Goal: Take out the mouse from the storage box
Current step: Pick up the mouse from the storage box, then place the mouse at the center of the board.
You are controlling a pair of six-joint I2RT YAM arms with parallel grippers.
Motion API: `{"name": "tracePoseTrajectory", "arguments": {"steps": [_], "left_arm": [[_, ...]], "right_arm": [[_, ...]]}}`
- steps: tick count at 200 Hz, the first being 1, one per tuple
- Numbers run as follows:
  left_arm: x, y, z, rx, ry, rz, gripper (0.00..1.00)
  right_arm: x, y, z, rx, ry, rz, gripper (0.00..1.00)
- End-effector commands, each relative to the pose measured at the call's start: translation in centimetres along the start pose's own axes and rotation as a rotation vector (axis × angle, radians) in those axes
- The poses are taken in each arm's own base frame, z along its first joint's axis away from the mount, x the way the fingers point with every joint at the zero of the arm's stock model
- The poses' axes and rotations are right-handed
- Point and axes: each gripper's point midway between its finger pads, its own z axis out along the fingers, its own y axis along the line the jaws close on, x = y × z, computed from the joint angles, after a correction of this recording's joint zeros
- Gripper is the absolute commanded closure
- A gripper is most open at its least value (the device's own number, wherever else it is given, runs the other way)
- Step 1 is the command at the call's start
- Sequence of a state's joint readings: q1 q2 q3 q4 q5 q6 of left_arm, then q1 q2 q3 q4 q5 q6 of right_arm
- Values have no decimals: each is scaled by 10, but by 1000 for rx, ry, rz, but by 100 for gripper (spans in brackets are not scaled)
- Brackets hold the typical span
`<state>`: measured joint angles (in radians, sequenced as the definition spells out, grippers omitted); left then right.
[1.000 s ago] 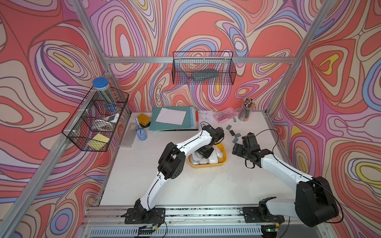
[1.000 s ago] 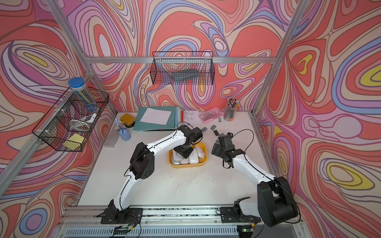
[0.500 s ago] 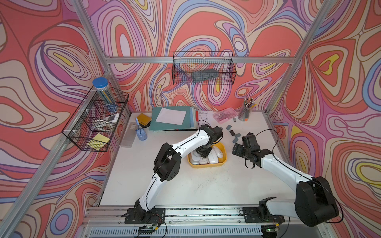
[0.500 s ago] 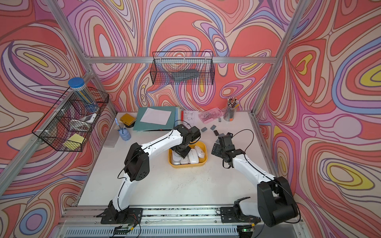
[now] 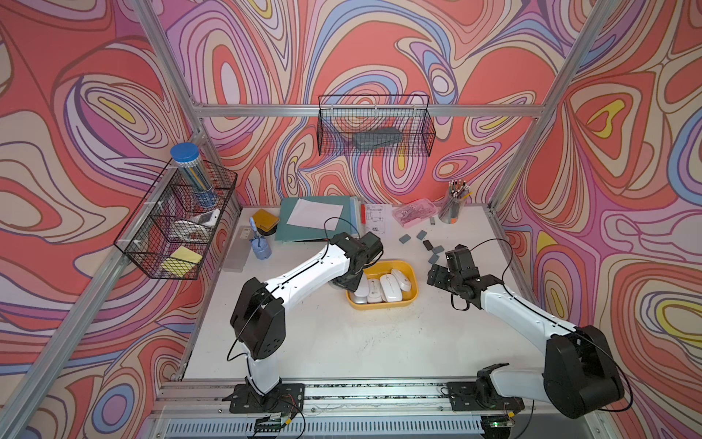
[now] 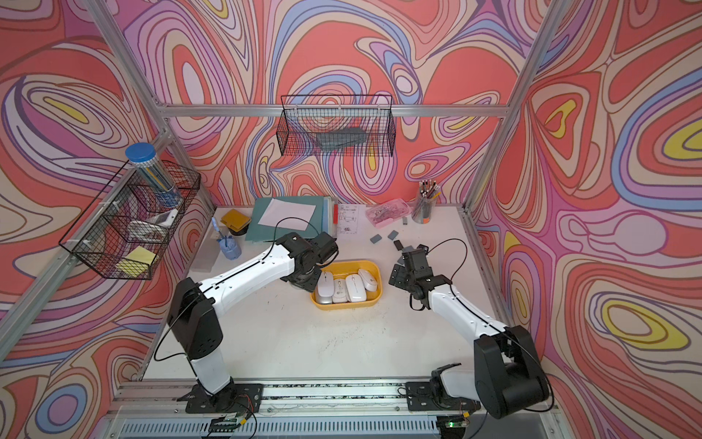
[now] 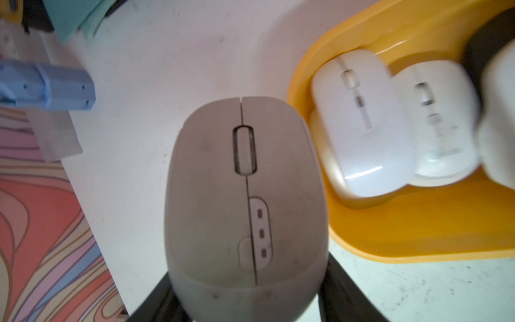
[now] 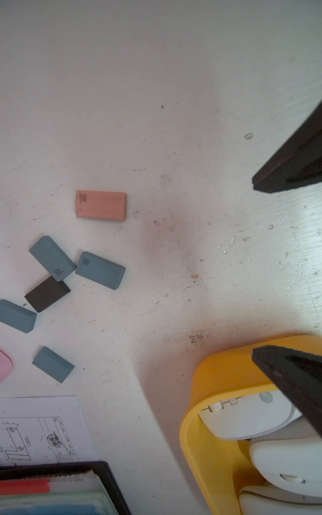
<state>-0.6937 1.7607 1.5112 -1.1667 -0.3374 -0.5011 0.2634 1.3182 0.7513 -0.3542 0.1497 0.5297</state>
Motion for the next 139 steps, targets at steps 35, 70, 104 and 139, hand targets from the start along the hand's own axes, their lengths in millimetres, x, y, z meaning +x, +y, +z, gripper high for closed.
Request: {"name": "tracePoseTrajectory", "arguments": {"steps": [35, 70, 104, 139], "left_arm": [[16, 24, 62, 60, 68, -257, 78], [16, 14, 89, 98, 116, -297, 78], [32, 7, 106, 103, 168, -306, 77], [54, 3, 119, 102, 222, -317, 74]], "right_arm": [[0, 4, -5, -25, 0, 5, 13], [1, 3, -4, -20, 5, 3, 13], [2, 3, -5, -19, 7, -2, 13], [3, 5, -3, -31, 16, 0, 14]]}}
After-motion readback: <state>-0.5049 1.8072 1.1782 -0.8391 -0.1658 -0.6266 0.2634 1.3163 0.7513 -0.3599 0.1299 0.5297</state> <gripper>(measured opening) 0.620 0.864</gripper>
